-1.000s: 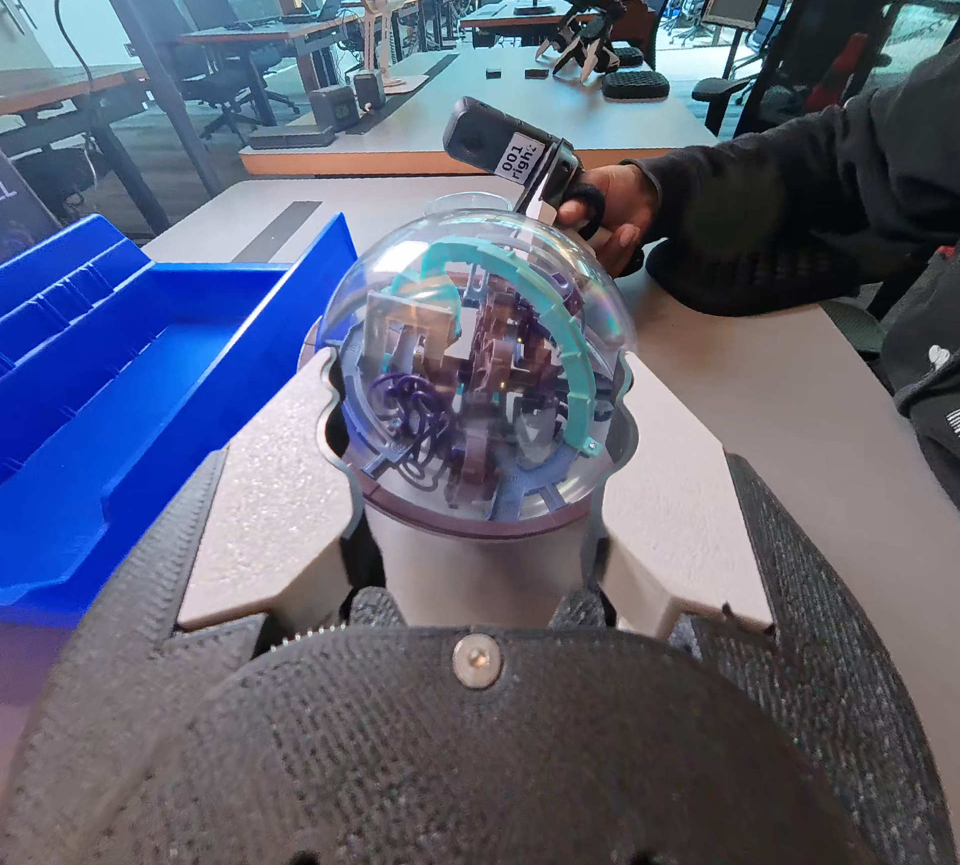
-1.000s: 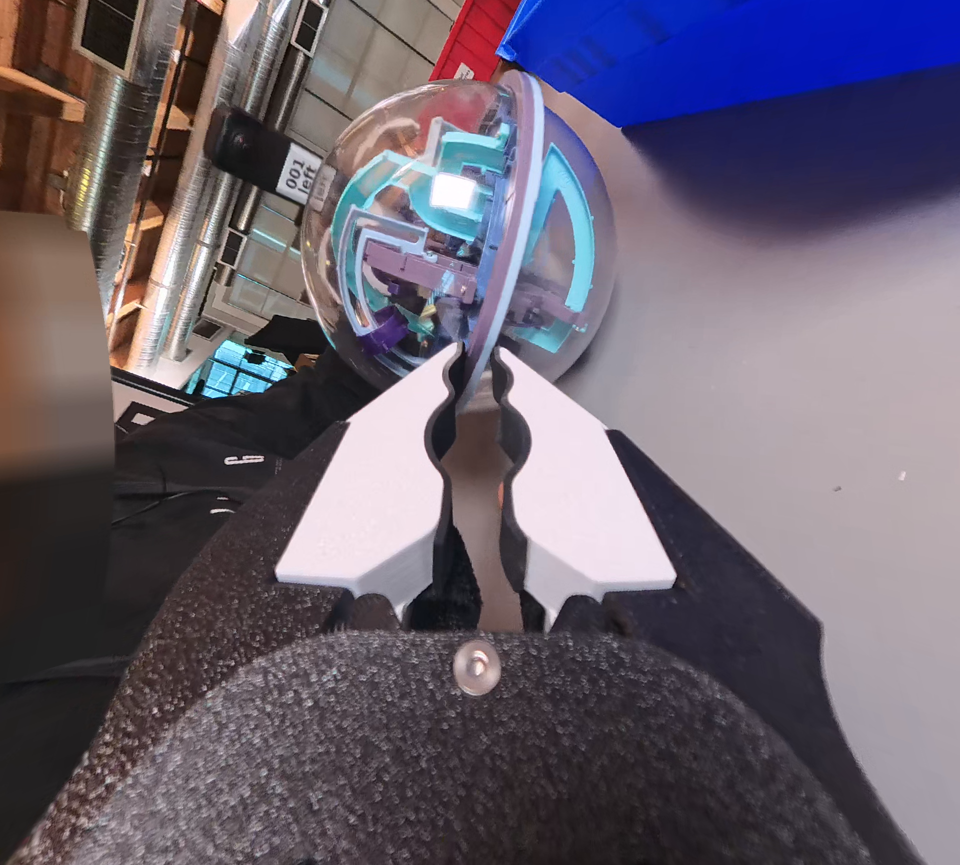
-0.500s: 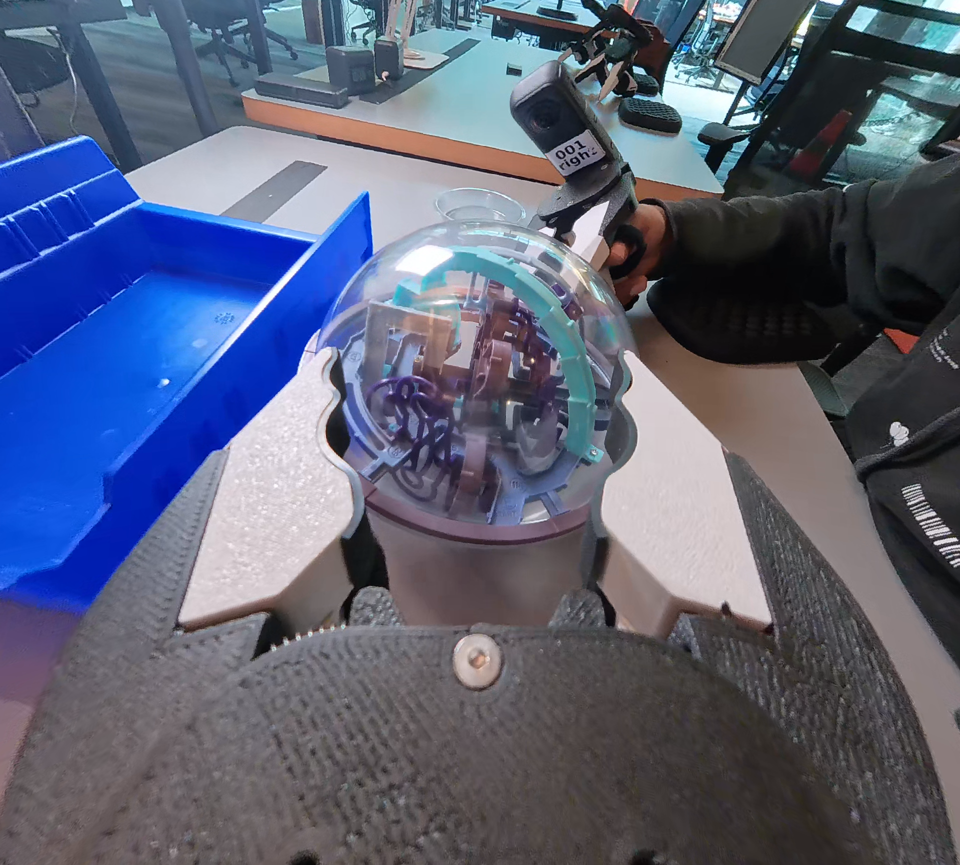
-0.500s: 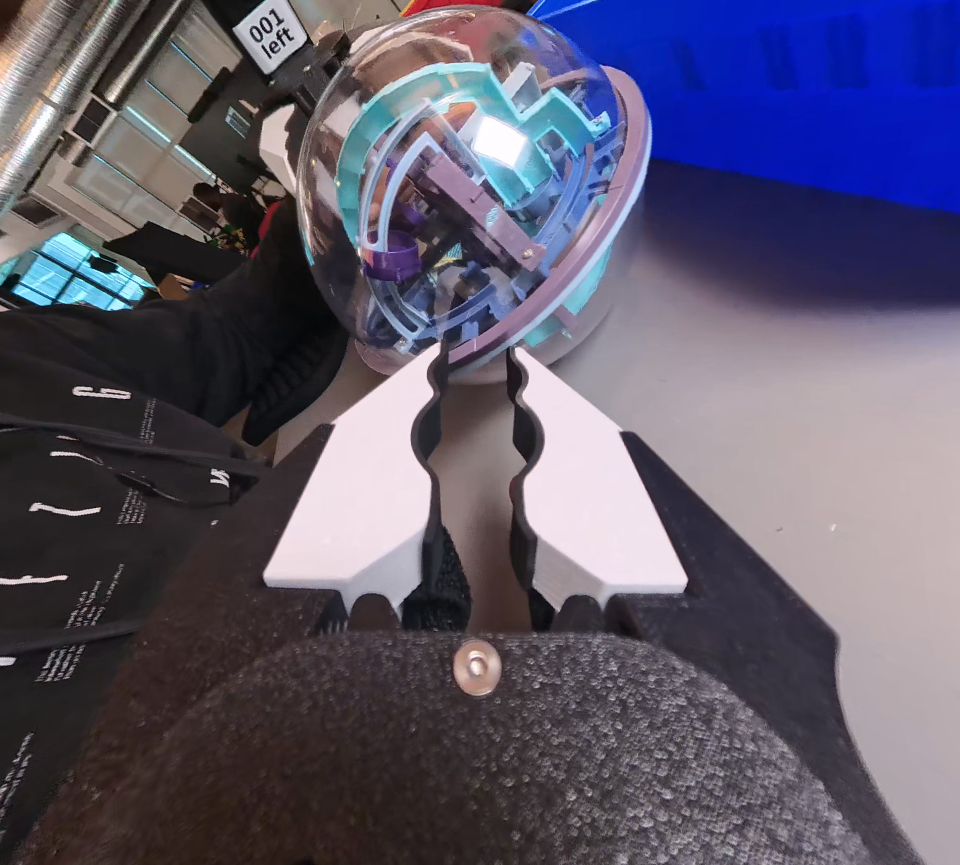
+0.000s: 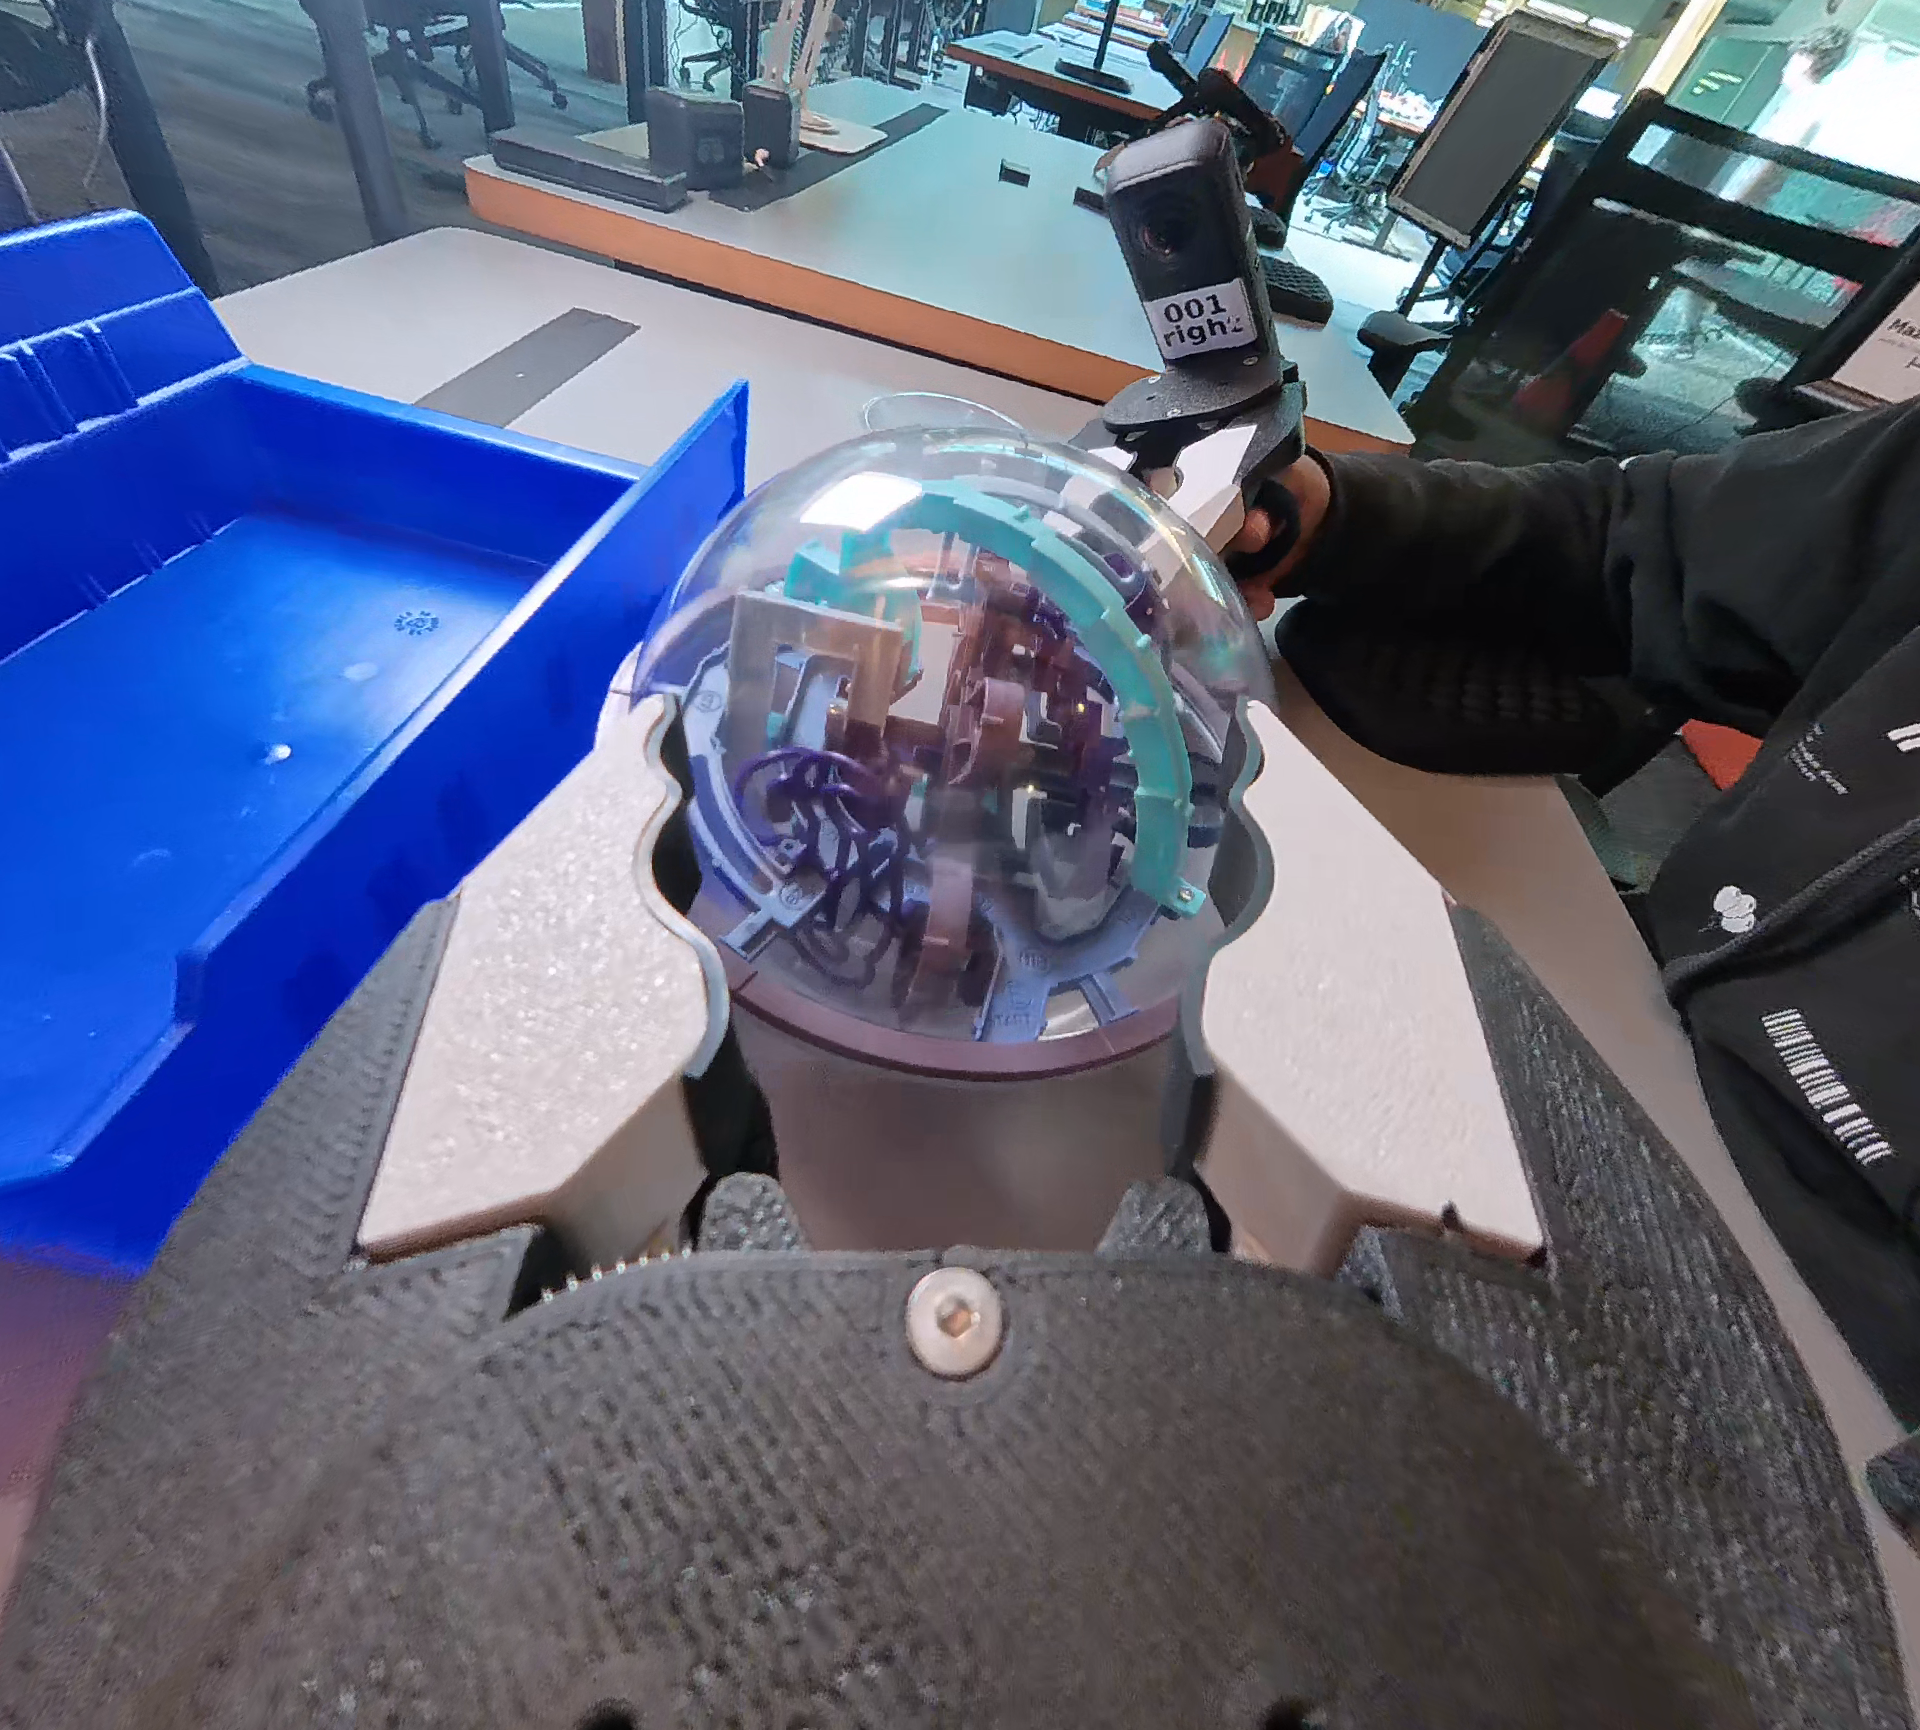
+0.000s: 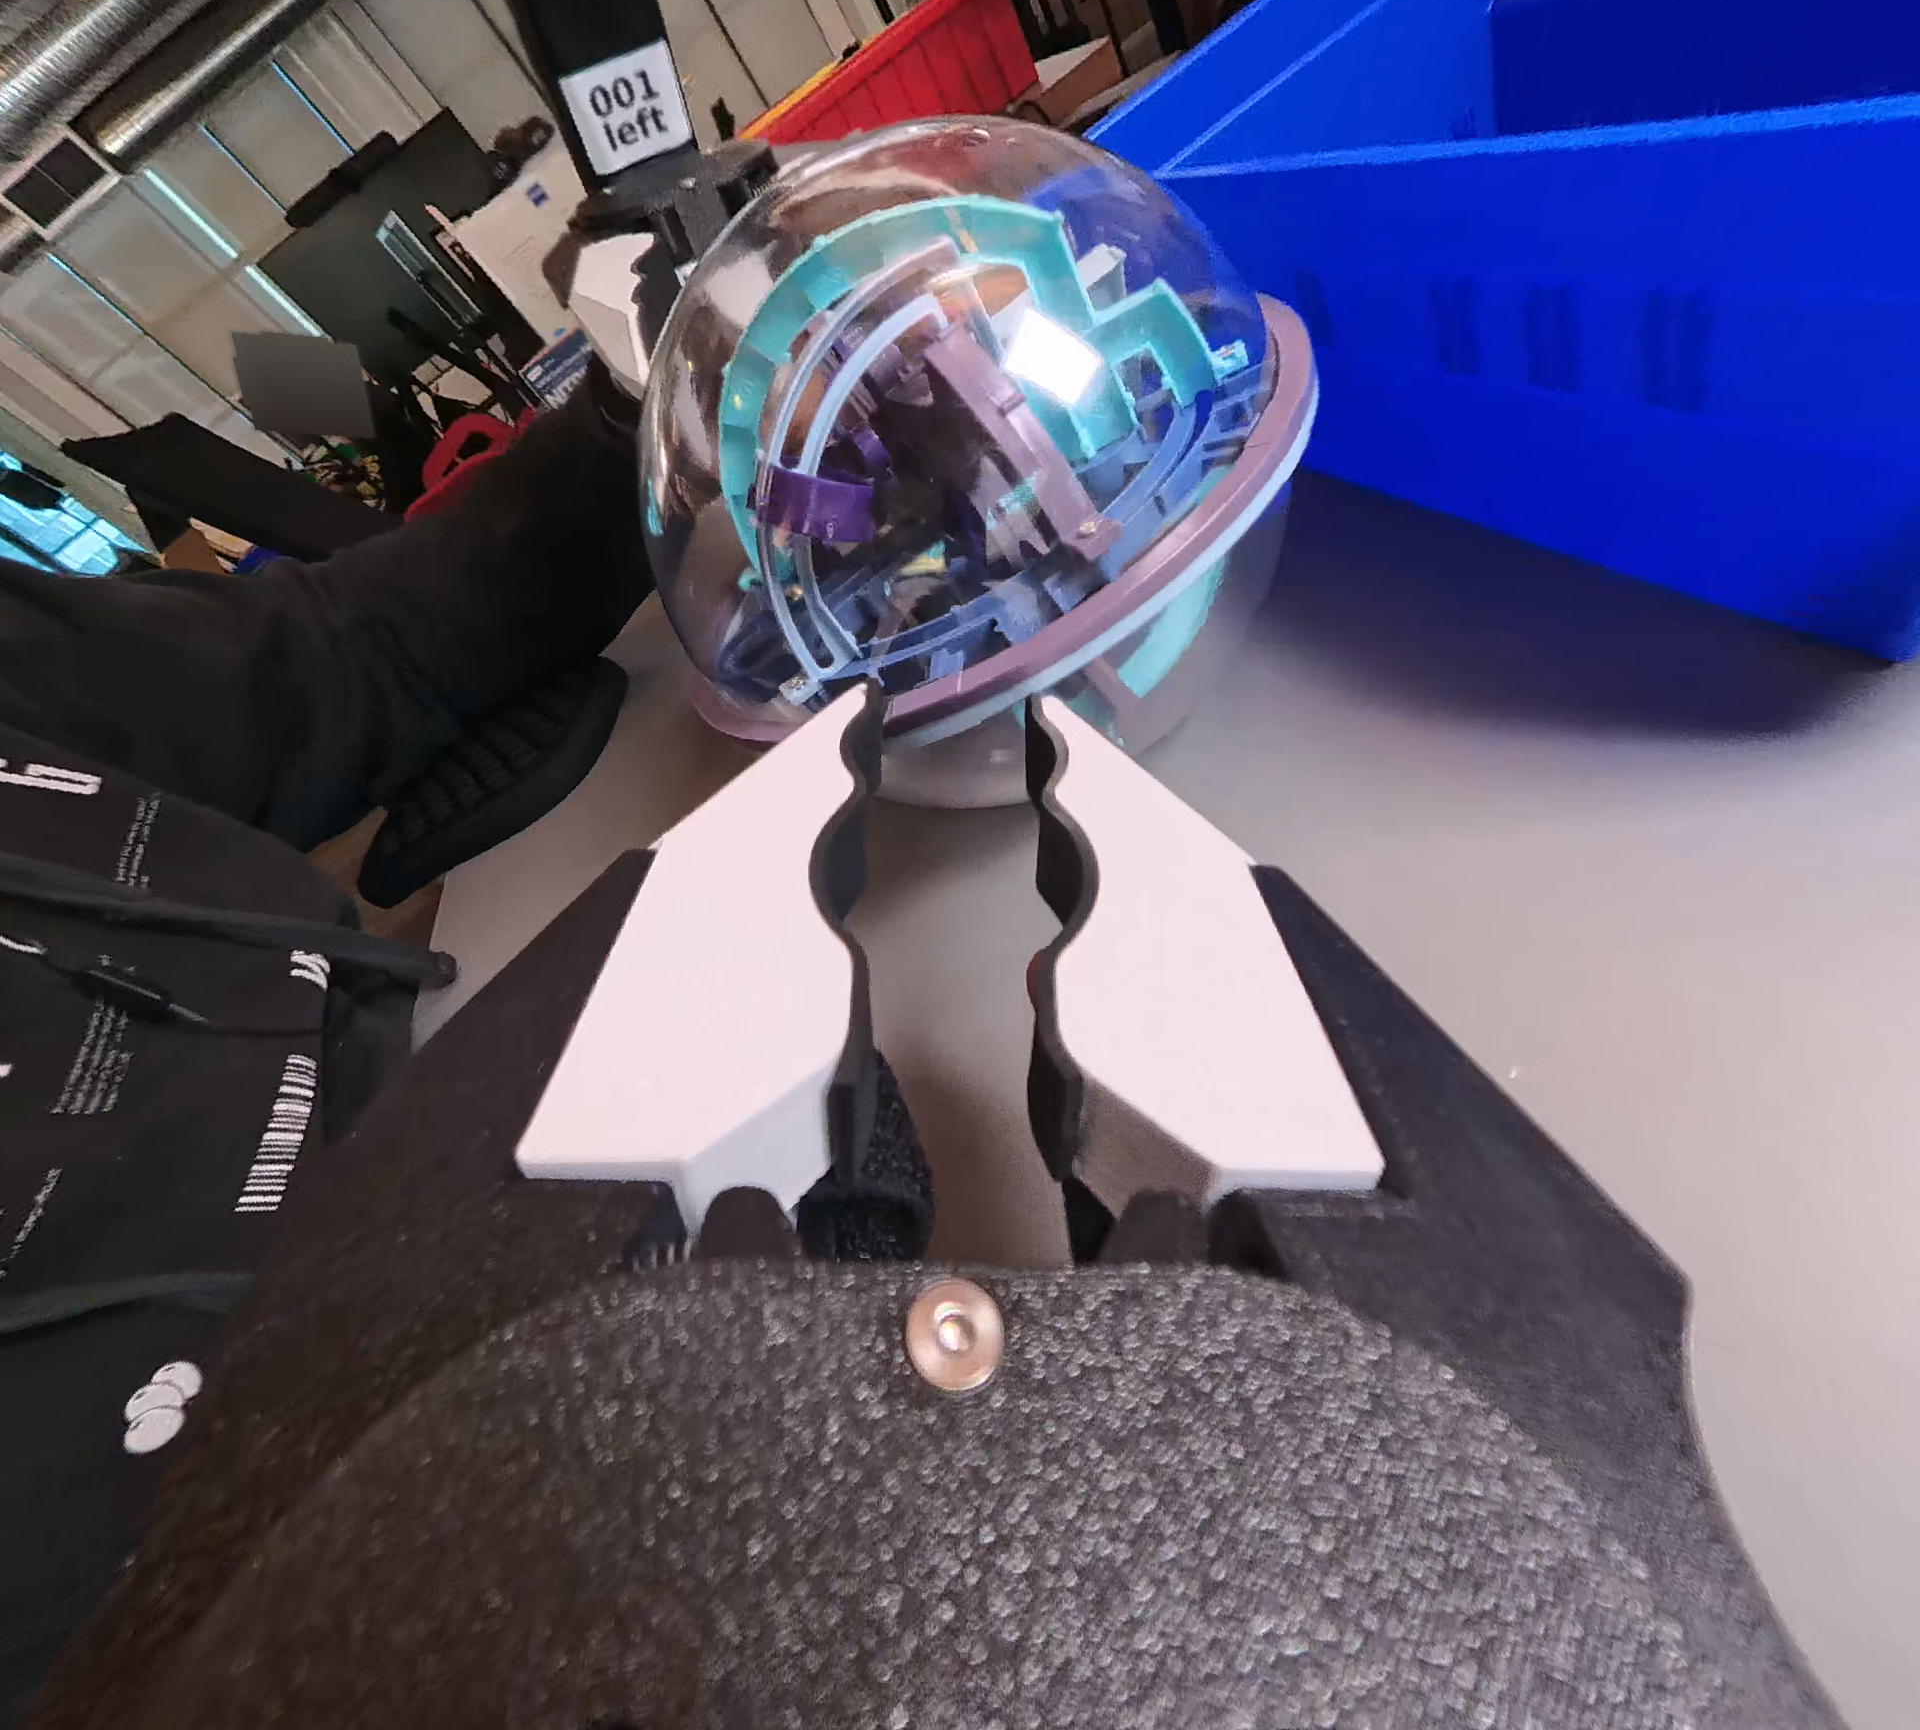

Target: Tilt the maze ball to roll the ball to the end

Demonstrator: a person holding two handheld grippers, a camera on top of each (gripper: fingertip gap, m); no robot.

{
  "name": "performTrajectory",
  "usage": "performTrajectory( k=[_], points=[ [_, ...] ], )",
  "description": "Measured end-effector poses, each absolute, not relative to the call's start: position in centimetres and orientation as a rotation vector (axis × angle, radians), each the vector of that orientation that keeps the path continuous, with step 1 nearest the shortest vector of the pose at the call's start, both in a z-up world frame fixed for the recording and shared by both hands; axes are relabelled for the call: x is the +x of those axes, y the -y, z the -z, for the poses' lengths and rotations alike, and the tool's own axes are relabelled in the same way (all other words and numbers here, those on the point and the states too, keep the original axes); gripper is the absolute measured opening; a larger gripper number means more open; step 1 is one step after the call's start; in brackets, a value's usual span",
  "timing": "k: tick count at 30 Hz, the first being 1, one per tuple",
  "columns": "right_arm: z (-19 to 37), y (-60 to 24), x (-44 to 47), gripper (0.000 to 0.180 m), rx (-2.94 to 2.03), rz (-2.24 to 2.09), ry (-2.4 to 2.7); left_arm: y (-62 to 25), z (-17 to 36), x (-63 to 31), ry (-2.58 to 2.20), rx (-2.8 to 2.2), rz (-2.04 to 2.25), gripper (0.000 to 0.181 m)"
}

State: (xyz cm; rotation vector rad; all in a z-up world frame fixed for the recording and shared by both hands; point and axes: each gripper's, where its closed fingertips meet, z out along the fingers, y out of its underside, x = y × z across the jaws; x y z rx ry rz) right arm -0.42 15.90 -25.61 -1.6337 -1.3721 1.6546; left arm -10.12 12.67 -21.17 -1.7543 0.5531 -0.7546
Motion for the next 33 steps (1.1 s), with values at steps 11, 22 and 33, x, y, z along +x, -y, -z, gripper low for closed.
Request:
performTrajectory(
  k=[11, 22, 33],
  points=[
    [25.9, -16.5, -0.1, 0.028, -1.673, -1.686, 1.313, -13.8, 21.0, -9.8, -0.479, -1.785, 0.786, 0.101],
    [25.8, -16.3, 0.1, 0.029, -1.673, -1.726, 1.306, -13.8, 20.9, -9.6, -0.376, -1.811, 0.812, 0.100],
    [24.3, -17.3, 0.6, 0.022, -1.669, -1.858, 1.191, -12.4, 21.7, -9.0, -0.350, -1.822, 0.777, 0.100]
  ],
)
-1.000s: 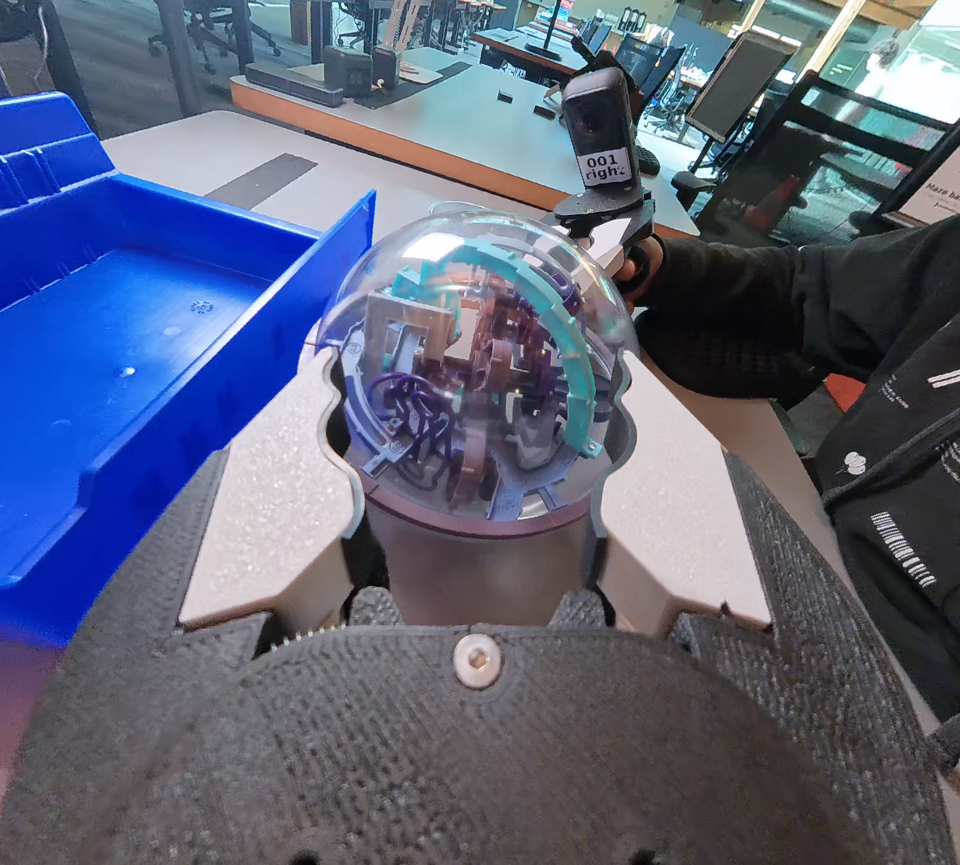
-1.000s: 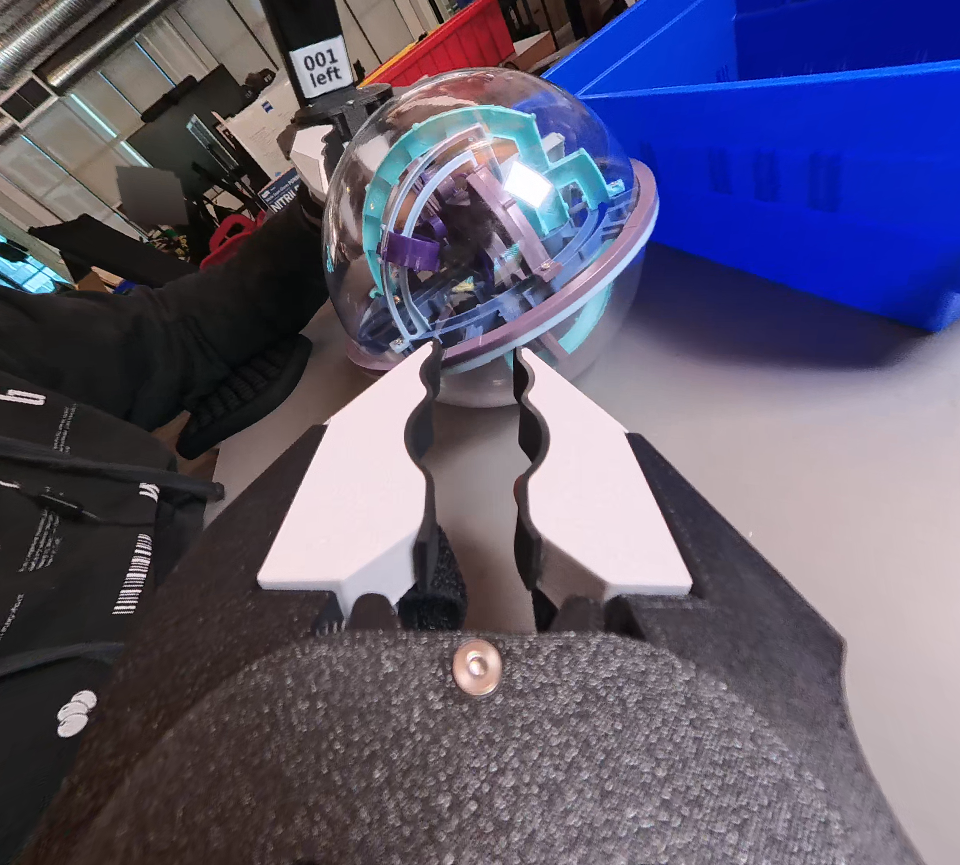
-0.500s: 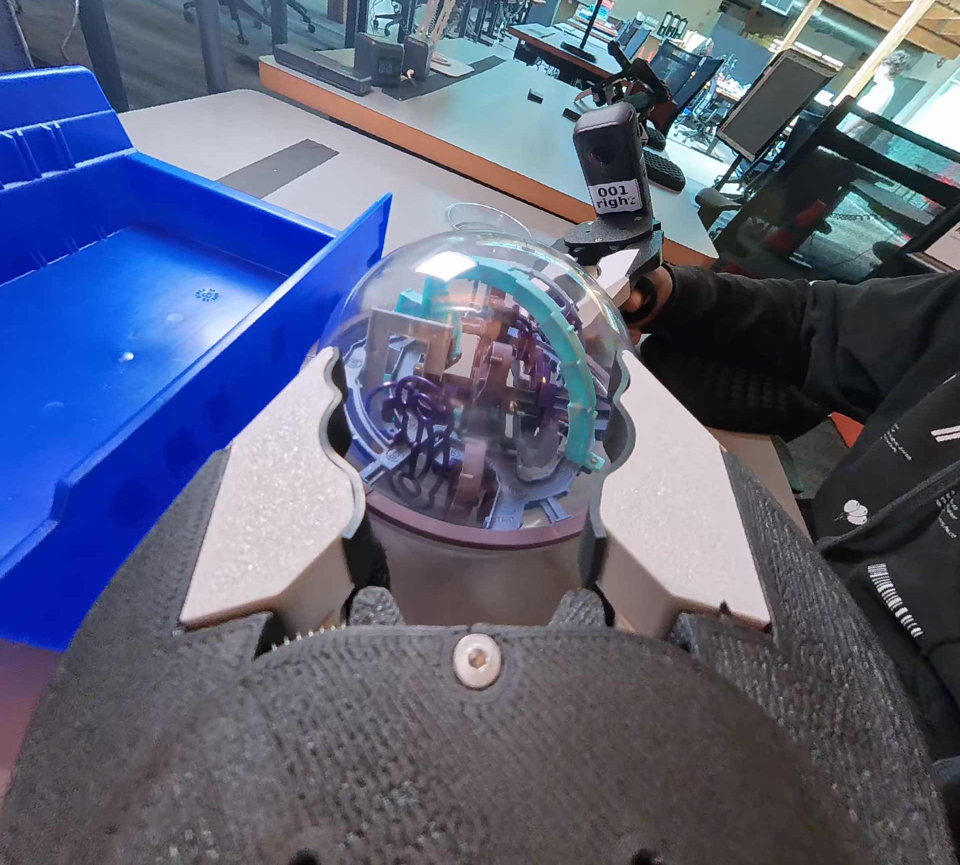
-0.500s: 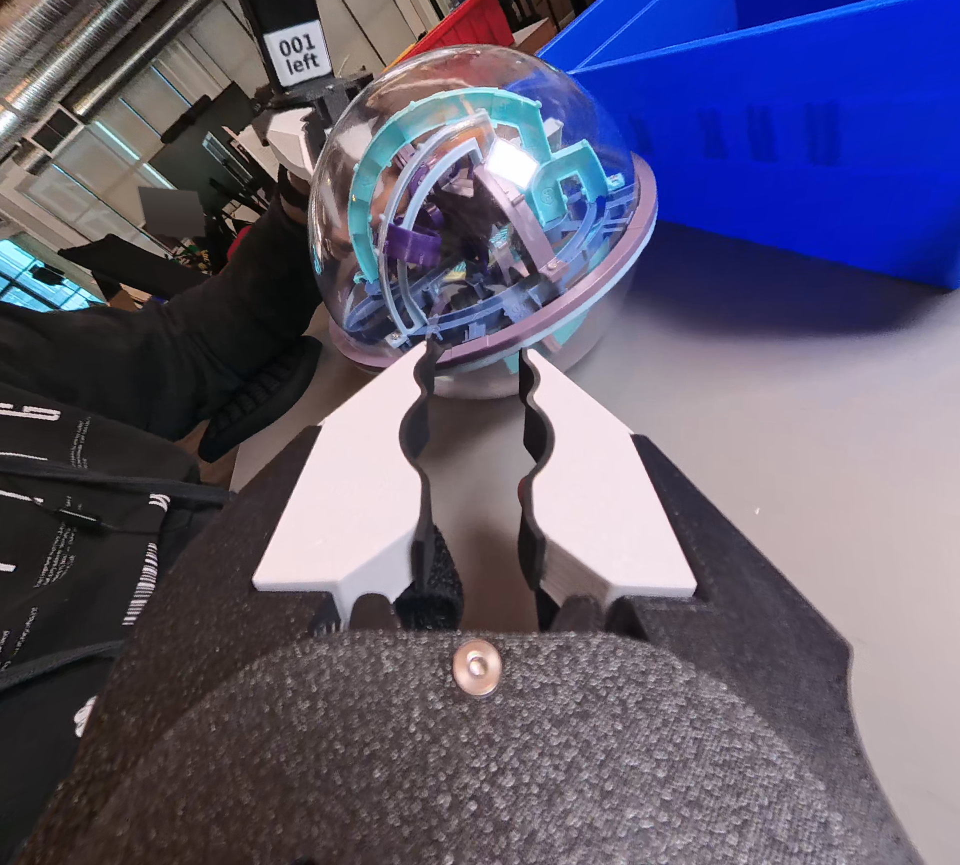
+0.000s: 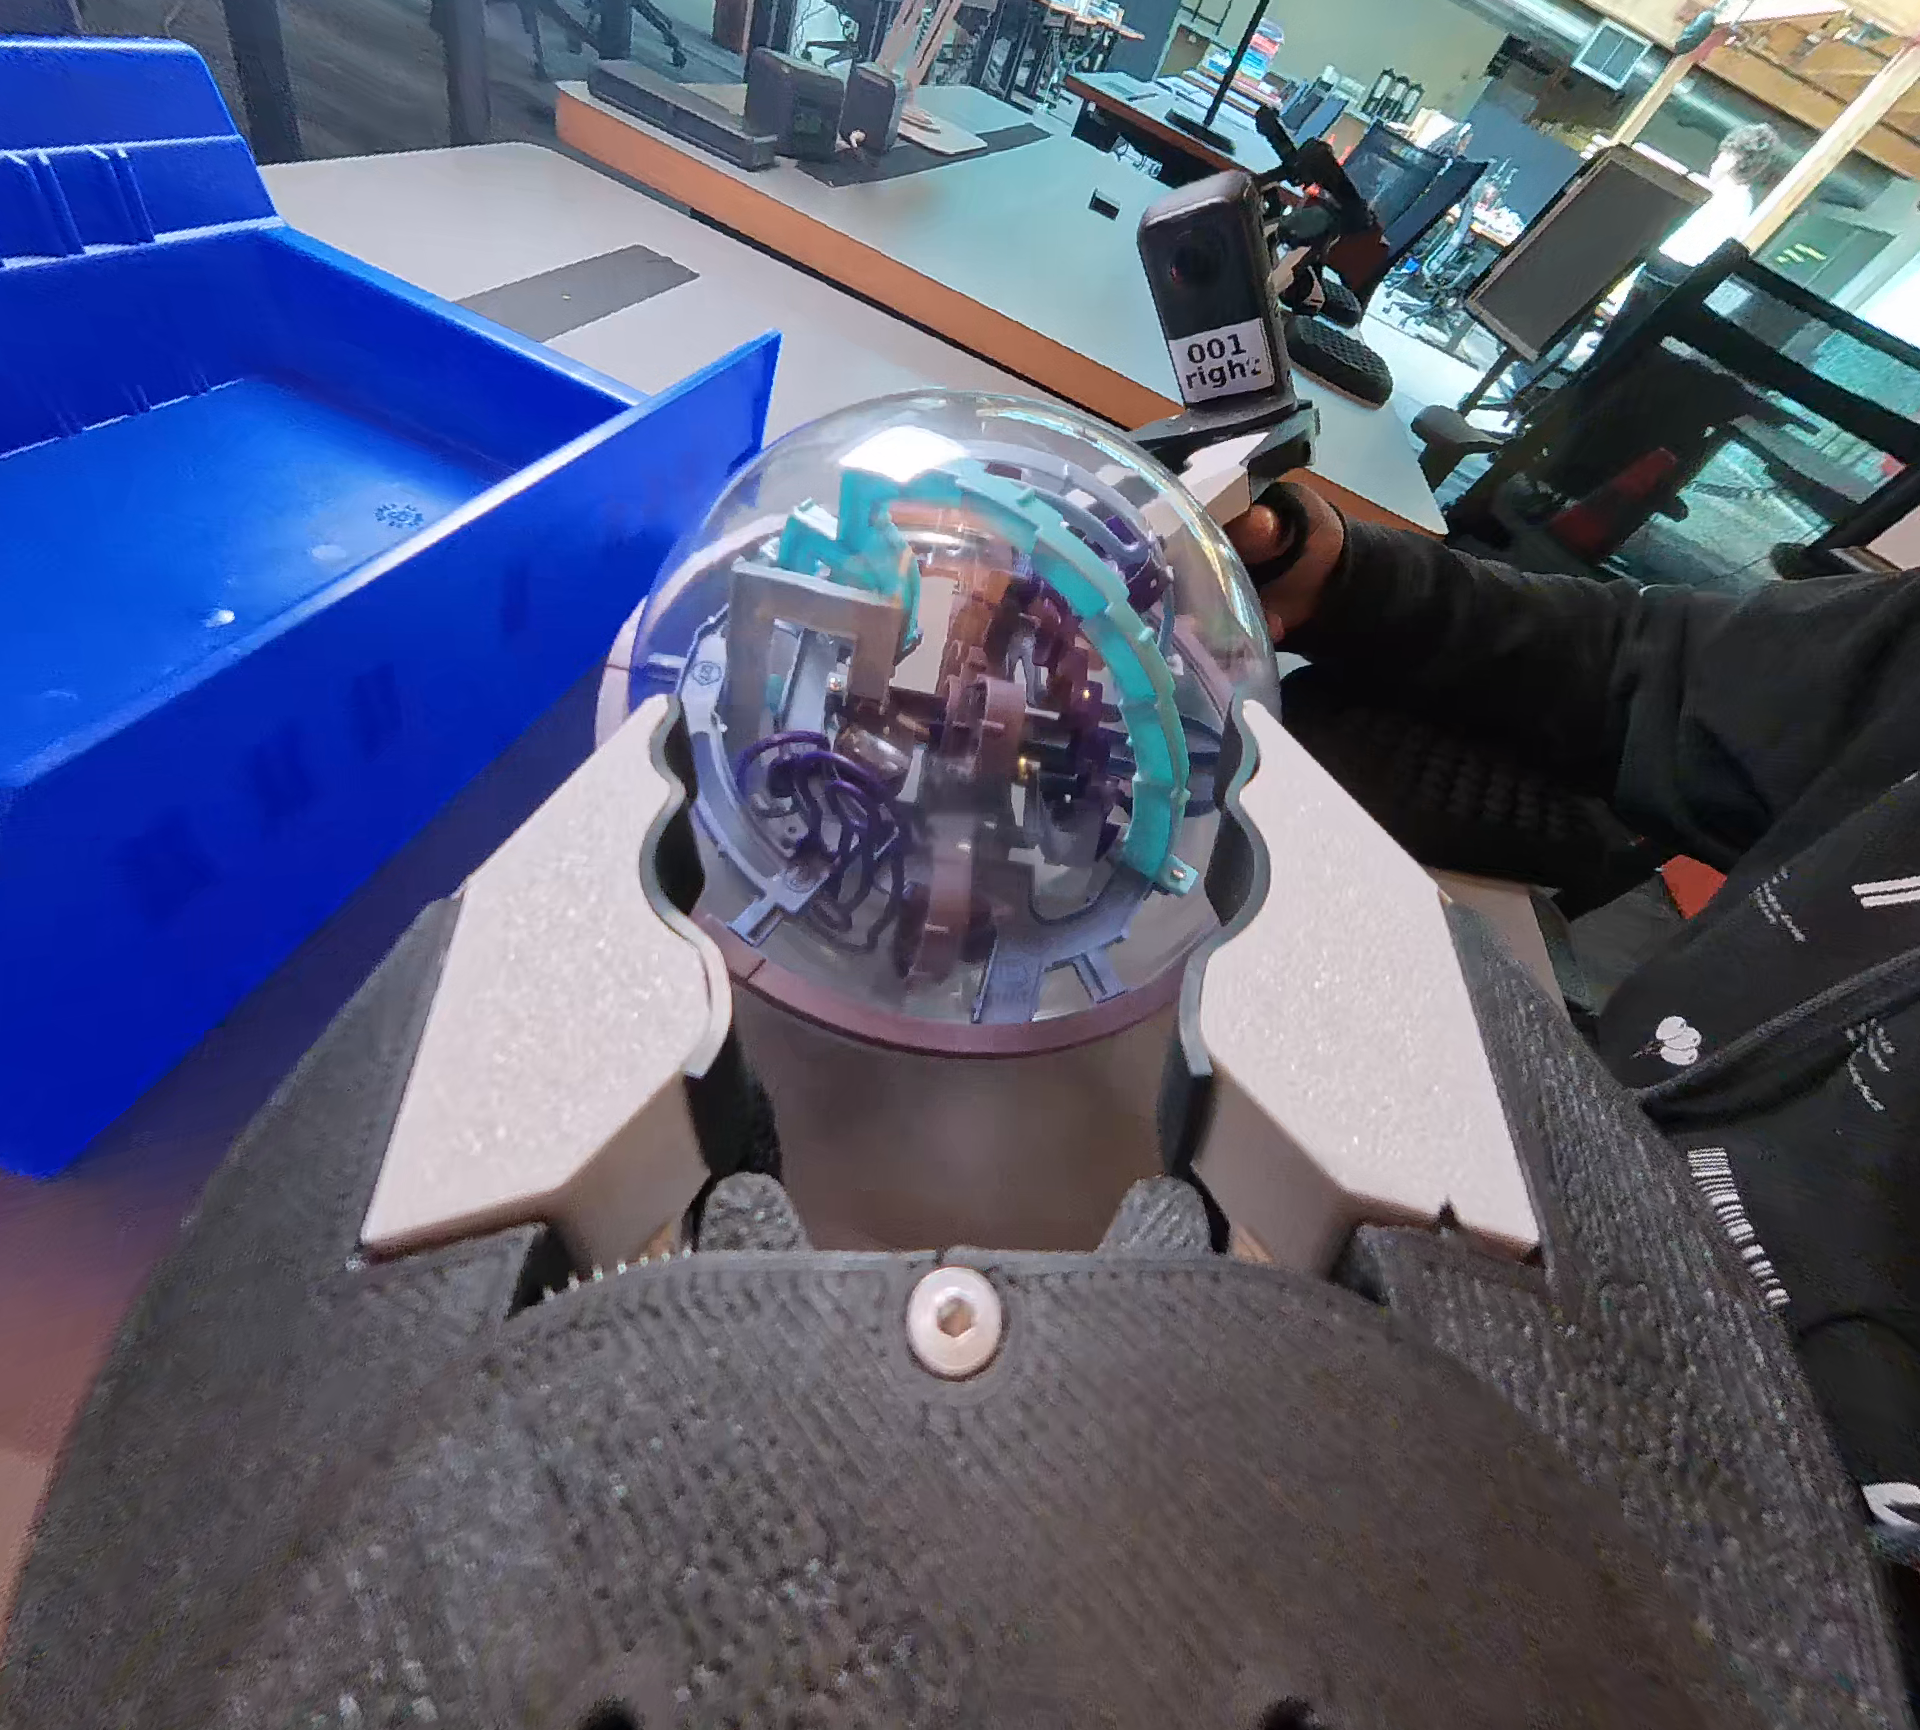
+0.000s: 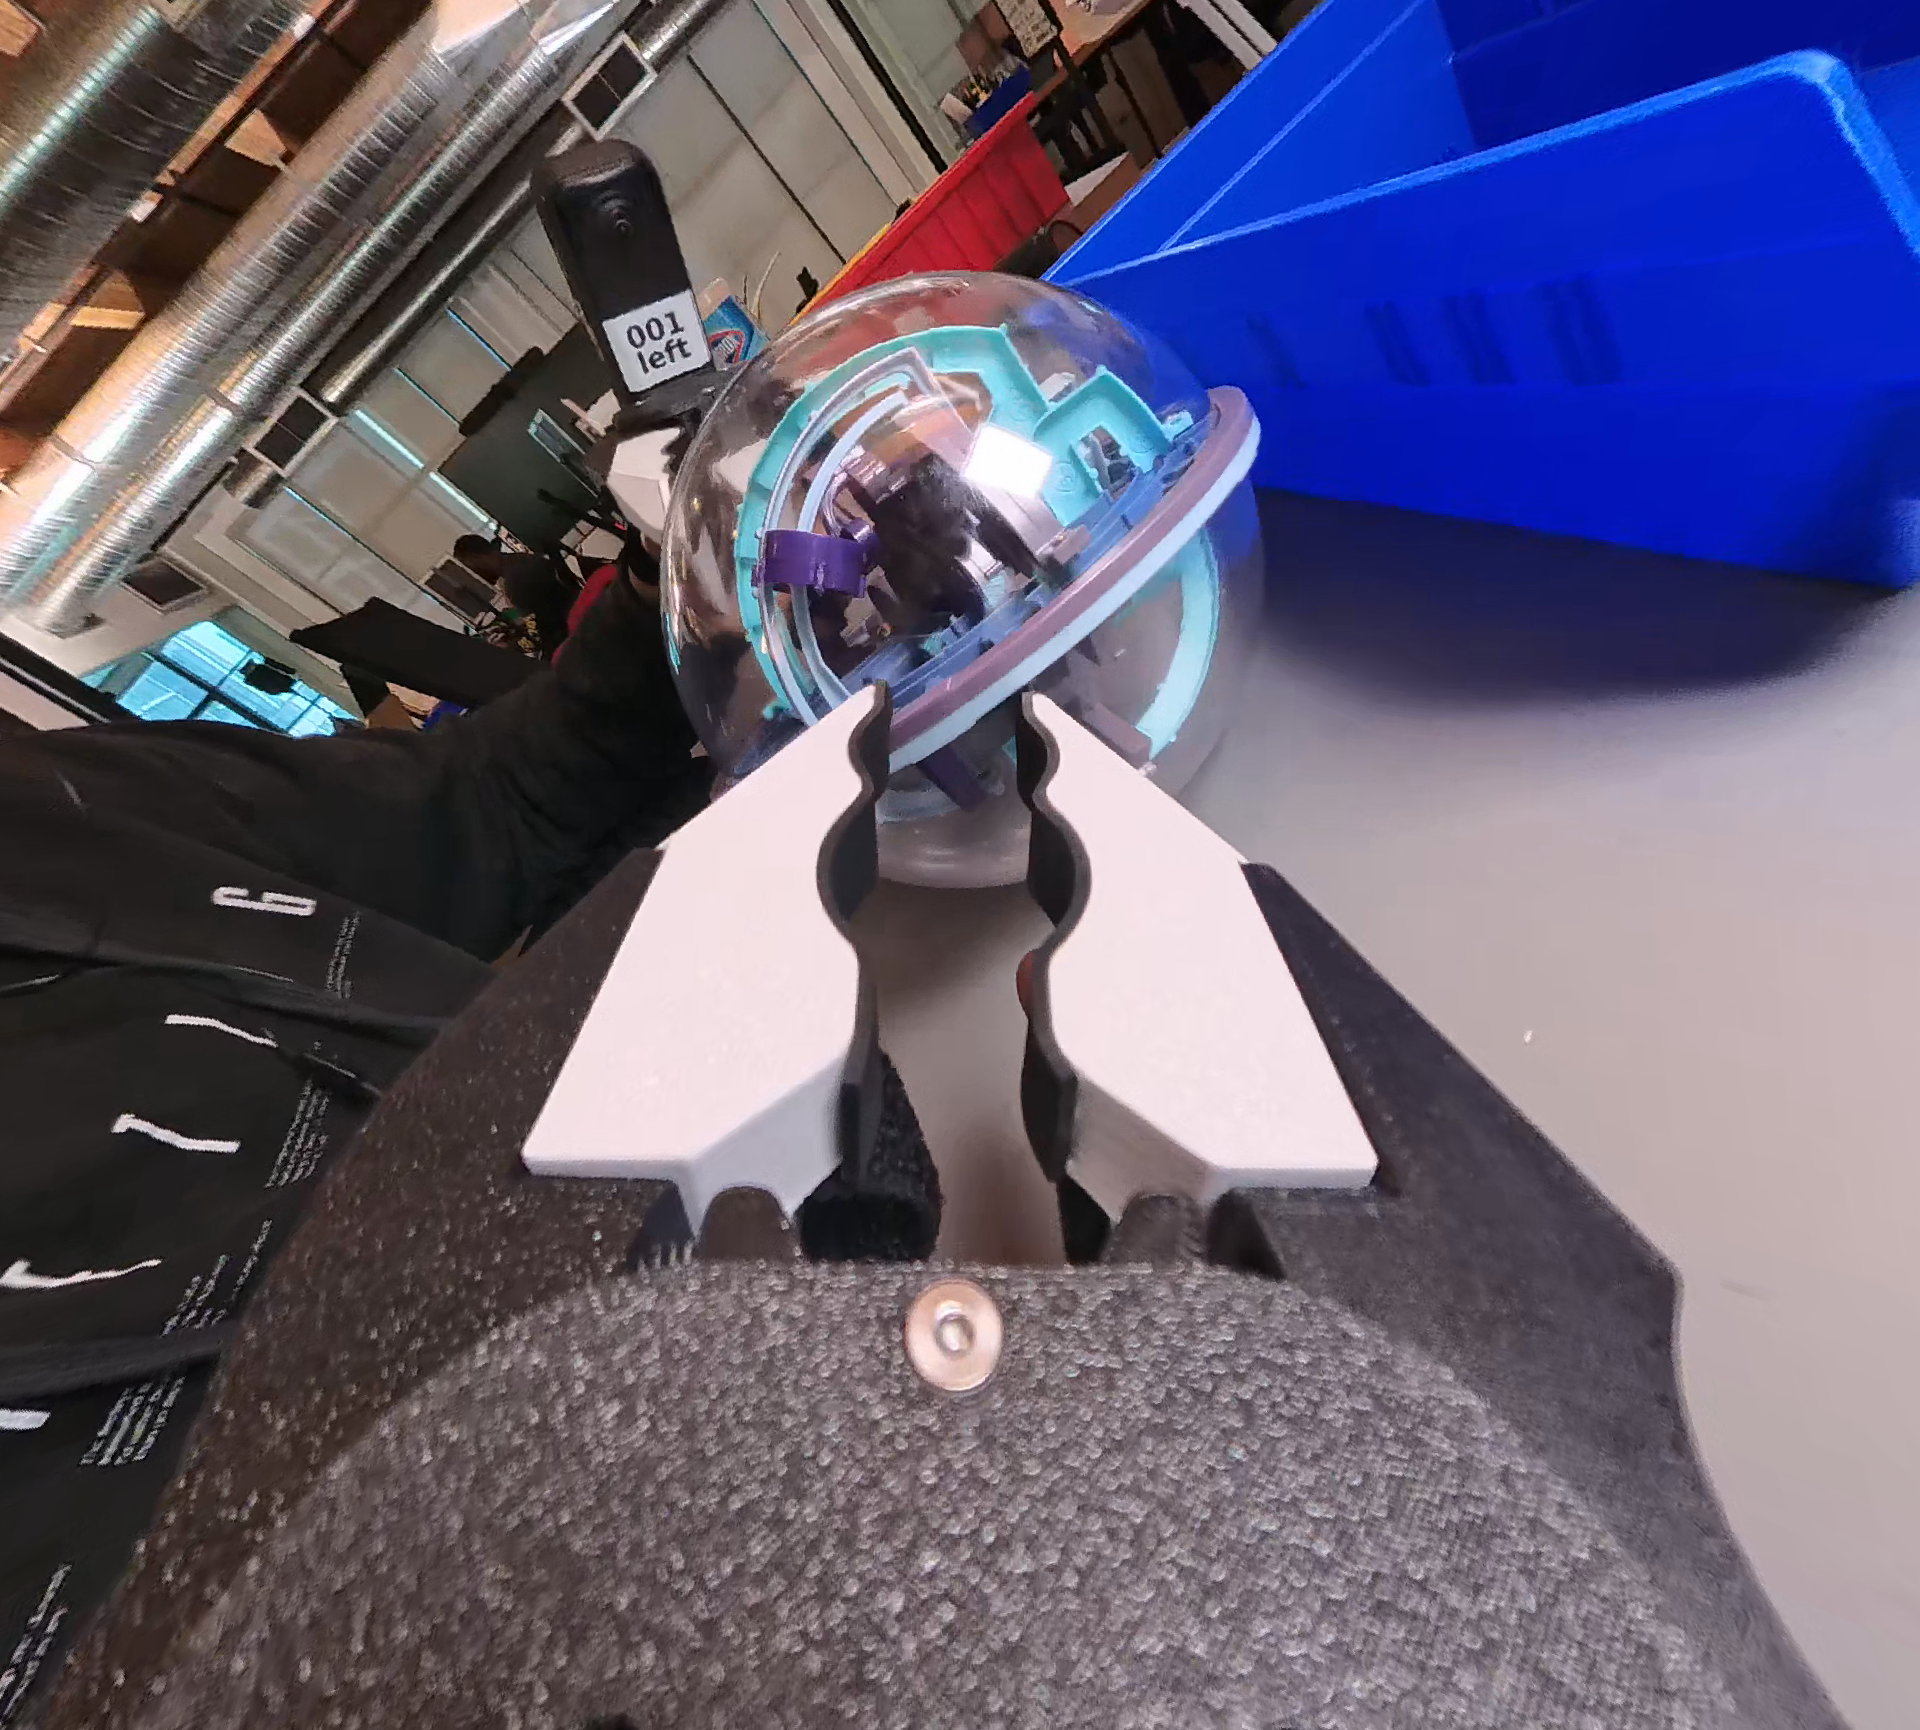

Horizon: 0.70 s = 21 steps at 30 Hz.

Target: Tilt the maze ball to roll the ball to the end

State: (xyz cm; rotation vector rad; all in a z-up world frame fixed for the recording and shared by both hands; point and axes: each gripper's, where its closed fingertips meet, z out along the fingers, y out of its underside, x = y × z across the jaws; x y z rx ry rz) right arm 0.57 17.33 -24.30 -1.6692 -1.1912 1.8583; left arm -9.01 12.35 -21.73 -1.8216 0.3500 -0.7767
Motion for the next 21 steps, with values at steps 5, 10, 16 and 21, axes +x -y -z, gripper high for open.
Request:
performTrajectory(
  k=[5, 10, 16, 21],
  points=[
    [23.6, -18.1, 0.8, 0.016, -1.646, -1.881, 1.151, -11.8, 22.2, -8.5, -0.383, -1.853, 0.725, 0.099],
    [23.5, -18.5, 0.8, 0.015, -1.646, -1.863, 1.142, -11.6, 22.3, -8.4, -0.391, -1.858, 0.715, 0.094],
    [23.5, -18.8, 0.6, 0.015, -1.656, -1.868, 1.109, -11.6, 22.3, -8.7, -0.376, -1.865, 0.746, 0.089],
    [23.6, -19.4, 0.4, 0.014, -1.676, -1.883, 1.077, -11.9, 22.2, -8.9, -0.350, -1.865, 0.771, 0.086]
  ],
)
